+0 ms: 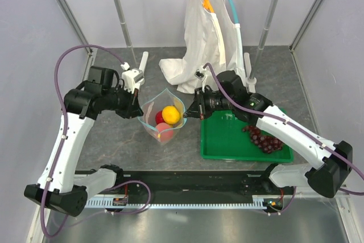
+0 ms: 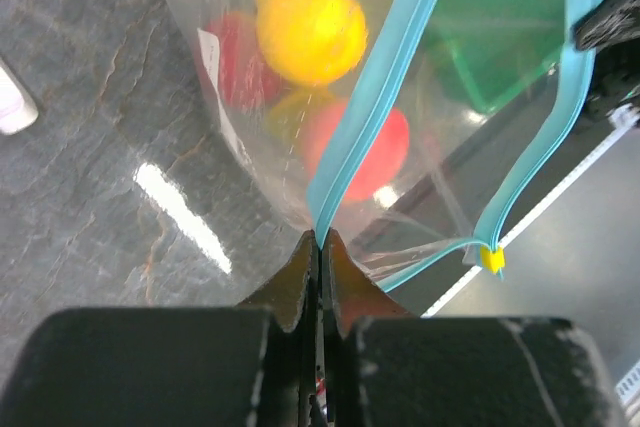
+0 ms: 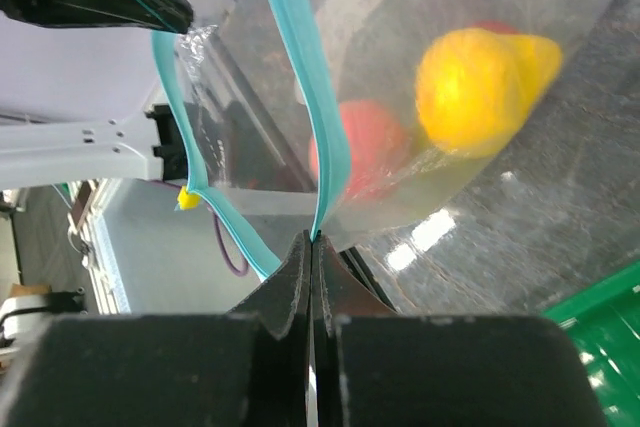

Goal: Place the food in the zip-top bag and seal the zipper
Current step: Adjust the zipper food storage bag at the center of the board, then pick up the fake fruit from the bin, then place the fake fruit in the zipper food storage bag, then pick up the fake fruit from the bin, then place the fake fruit in the zipper food storage bag.

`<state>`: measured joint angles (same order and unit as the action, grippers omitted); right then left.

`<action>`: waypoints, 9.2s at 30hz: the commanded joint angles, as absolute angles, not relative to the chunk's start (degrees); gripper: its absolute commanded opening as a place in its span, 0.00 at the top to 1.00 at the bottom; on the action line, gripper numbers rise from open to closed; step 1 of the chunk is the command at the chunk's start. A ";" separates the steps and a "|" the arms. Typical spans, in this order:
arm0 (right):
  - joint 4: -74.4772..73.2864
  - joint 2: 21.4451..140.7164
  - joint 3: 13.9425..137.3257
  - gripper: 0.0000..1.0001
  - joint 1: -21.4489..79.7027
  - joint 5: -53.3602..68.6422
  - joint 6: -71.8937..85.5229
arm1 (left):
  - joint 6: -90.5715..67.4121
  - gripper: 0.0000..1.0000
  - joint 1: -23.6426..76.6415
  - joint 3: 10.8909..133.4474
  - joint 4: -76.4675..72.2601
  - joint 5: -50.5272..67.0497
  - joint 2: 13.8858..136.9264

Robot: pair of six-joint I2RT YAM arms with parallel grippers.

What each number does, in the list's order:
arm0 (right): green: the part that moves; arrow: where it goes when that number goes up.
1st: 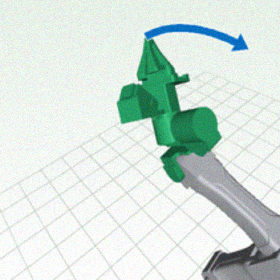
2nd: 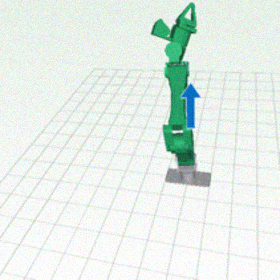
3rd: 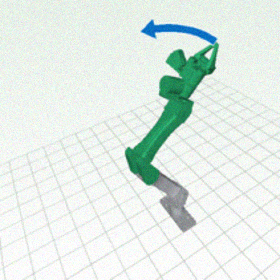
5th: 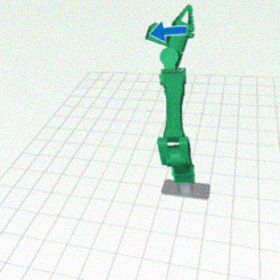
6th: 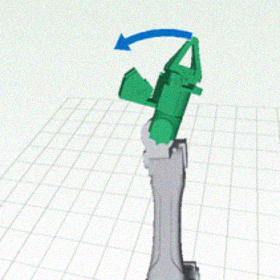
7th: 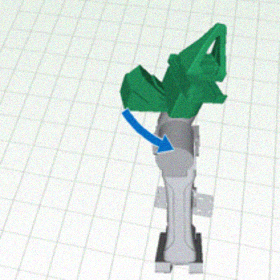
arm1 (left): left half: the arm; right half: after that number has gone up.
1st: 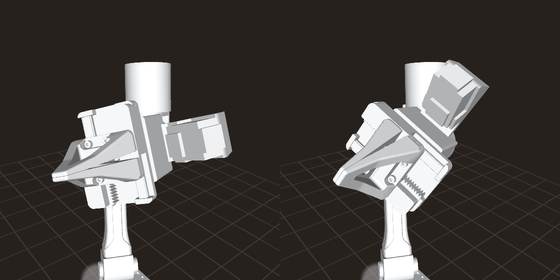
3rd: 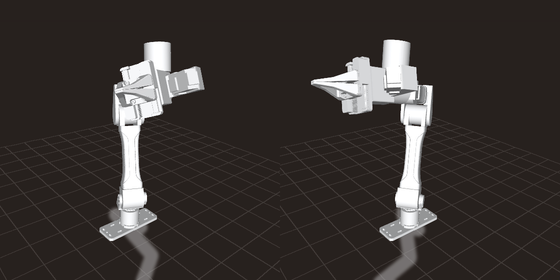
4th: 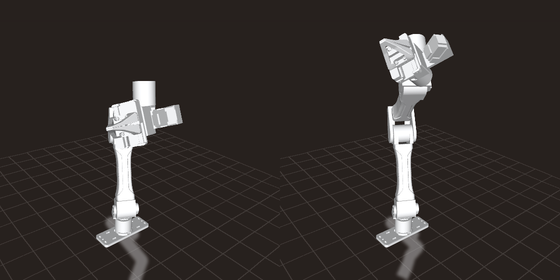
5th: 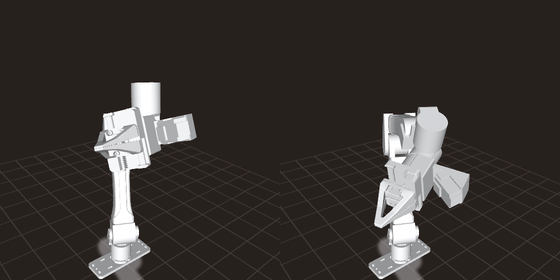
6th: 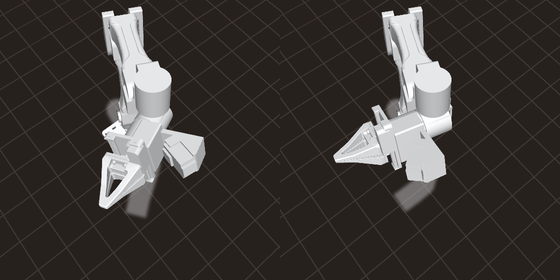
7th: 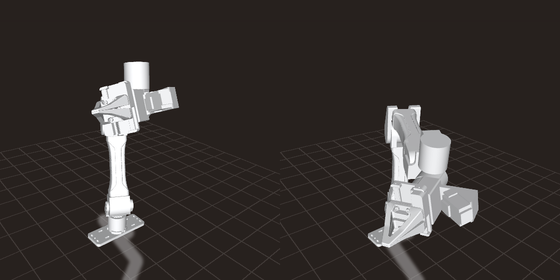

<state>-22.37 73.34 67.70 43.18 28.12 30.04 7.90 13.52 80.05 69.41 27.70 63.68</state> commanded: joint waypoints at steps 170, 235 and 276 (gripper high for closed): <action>-46.47 67.51 81.66 0.09 52.65 15.65 -28.83 | 2.72 0.98 17.49 82.35 68.73 37.97 78.75; -62.65 72.70 52.02 0.48 23.54 11.23 -66.80 | 2.46 0.98 17.40 80.95 68.03 38.32 79.19; -49.55 73.41 80.09 0.02 53.96 5.97 -36.89 | 2.90 0.98 17.05 80.16 68.38 38.93 77.43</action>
